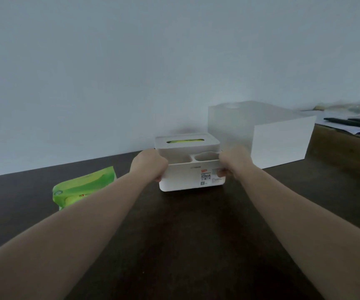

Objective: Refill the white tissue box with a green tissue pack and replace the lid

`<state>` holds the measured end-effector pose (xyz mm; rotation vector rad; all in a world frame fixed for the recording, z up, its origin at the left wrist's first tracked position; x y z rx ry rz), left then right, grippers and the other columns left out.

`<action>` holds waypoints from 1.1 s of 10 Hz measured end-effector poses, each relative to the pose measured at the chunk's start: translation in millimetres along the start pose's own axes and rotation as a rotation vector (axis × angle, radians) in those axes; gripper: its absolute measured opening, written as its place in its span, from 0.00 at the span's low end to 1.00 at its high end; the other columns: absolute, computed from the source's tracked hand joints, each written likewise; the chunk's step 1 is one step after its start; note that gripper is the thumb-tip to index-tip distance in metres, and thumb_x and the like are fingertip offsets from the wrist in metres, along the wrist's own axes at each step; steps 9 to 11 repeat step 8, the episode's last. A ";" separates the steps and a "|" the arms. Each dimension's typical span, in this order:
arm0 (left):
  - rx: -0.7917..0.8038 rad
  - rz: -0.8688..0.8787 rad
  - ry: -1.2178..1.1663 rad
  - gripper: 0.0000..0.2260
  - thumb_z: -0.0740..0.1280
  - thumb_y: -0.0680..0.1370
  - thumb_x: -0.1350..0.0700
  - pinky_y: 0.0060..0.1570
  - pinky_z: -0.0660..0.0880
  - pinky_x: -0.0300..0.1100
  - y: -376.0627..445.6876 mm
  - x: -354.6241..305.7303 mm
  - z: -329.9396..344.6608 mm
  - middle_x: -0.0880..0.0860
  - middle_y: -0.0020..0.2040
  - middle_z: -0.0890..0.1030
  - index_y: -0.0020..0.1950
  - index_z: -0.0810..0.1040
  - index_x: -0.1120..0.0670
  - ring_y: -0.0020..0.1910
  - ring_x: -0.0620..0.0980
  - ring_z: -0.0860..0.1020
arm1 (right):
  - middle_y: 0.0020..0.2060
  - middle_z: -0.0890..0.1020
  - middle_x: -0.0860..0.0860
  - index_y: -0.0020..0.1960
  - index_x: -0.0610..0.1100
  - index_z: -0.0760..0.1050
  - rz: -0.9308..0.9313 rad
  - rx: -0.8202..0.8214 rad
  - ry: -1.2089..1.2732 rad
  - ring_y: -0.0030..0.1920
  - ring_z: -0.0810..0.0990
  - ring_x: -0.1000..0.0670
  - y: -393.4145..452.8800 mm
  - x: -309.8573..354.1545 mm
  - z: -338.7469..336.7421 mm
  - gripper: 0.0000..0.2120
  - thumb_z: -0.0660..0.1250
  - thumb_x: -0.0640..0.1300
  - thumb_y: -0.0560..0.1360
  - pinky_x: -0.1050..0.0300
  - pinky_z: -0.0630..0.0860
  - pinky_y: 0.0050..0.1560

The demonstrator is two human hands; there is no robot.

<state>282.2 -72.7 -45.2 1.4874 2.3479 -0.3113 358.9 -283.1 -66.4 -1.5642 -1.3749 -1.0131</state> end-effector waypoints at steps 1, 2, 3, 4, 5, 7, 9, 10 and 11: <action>-0.044 -0.032 -0.128 0.11 0.62 0.71 0.67 0.32 0.74 0.42 28.1 0.1 11.3 0.54 0.32 0.76 0.28 0.73 0.60 0.31 0.52 0.76 | 0.31 0.74 0.44 0.32 0.42 0.68 -0.009 -0.056 -0.018 0.41 0.83 0.35 20.3 1.0 0.9 0.13 0.60 0.33 0.74 0.38 0.82 0.47; -0.086 -0.014 -0.175 0.12 0.61 0.68 0.67 0.26 0.64 0.39 48.3 -8.4 19.1 0.52 0.24 0.74 0.24 0.70 0.58 0.26 0.50 0.72 | 0.28 0.75 0.45 0.30 0.41 0.69 -0.034 -0.085 -0.093 0.41 0.85 0.36 41.4 4.1 0.0 0.14 0.61 0.33 0.74 0.40 0.83 0.47; -0.102 -0.004 -0.244 0.11 0.60 0.69 0.65 0.27 0.63 0.38 63.6 -13.4 25.9 0.53 0.23 0.74 0.26 0.71 0.59 0.26 0.50 0.71 | 0.28 0.75 0.46 0.31 0.40 0.70 -0.058 -0.117 -0.102 0.40 0.86 0.37 57.7 8.0 -1.2 0.13 0.61 0.37 0.75 0.42 0.83 0.47; -0.122 0.005 -0.267 0.09 0.59 0.70 0.65 0.27 0.62 0.38 81.1 -19.7 28.6 0.53 0.25 0.75 0.29 0.71 0.59 0.27 0.50 0.71 | 0.27 0.75 0.46 0.31 0.40 0.69 -0.060 -0.139 -0.100 0.41 0.86 0.37 71.8 9.9 2.2 0.13 0.60 0.36 0.74 0.42 0.83 0.48; -0.146 0.021 -0.274 0.08 0.58 0.71 0.64 0.28 0.62 0.38 99.1 -25.4 33.0 0.55 0.29 0.78 0.31 0.71 0.59 0.32 0.54 0.74 | 0.32 0.80 0.42 0.32 0.38 0.70 -0.088 -0.191 -0.081 0.45 0.85 0.36 85.1 9.4 6.2 0.12 0.60 0.37 0.74 0.45 0.82 0.49; -0.253 0.048 -0.268 0.12 0.57 0.76 0.59 0.32 0.65 0.41 120.7 -39.6 35.7 0.57 0.37 0.79 0.40 0.77 0.62 0.37 0.56 0.74 | 0.44 0.80 0.41 0.52 0.33 0.76 -0.142 -0.223 -0.192 0.48 0.80 0.40 94.9 5.4 14.2 0.12 0.58 0.38 0.76 0.52 0.75 0.41; -0.340 0.054 -0.235 0.10 0.57 0.79 0.58 0.39 0.66 0.44 120.8 -40.6 28.0 0.57 0.40 0.75 0.41 0.72 0.60 0.40 0.57 0.72 | 0.47 0.80 0.39 0.56 0.34 0.76 -0.132 -0.216 -0.167 0.50 0.80 0.39 93.6 -3.5 14.1 0.13 0.59 0.38 0.75 0.47 0.79 0.48; -0.340 0.054 -0.235 0.10 0.57 0.79 0.58 0.39 0.66 0.44 120.8 -40.6 28.0 0.57 0.40 0.75 0.41 0.72 0.60 0.40 0.57 0.72 | 0.47 0.80 0.39 0.56 0.34 0.76 -0.132 -0.216 -0.167 0.50 0.80 0.39 93.6 -3.5 14.1 0.13 0.59 0.38 0.75 0.47 0.79 0.48; -0.340 0.054 -0.235 0.10 0.57 0.79 0.58 0.39 0.66 0.44 120.8 -40.6 28.0 0.57 0.40 0.75 0.41 0.72 0.60 0.40 0.57 0.72 | 0.47 0.80 0.39 0.56 0.34 0.76 -0.132 -0.216 -0.167 0.50 0.80 0.39 93.6 -3.5 14.1 0.13 0.59 0.38 0.75 0.47 0.79 0.48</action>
Point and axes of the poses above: each hand's wrist, its own y-axis towards the middle knuckle, its own z-axis out of the palm, x = y × z, the point moved 7 cm from there along y, towards the middle knuckle
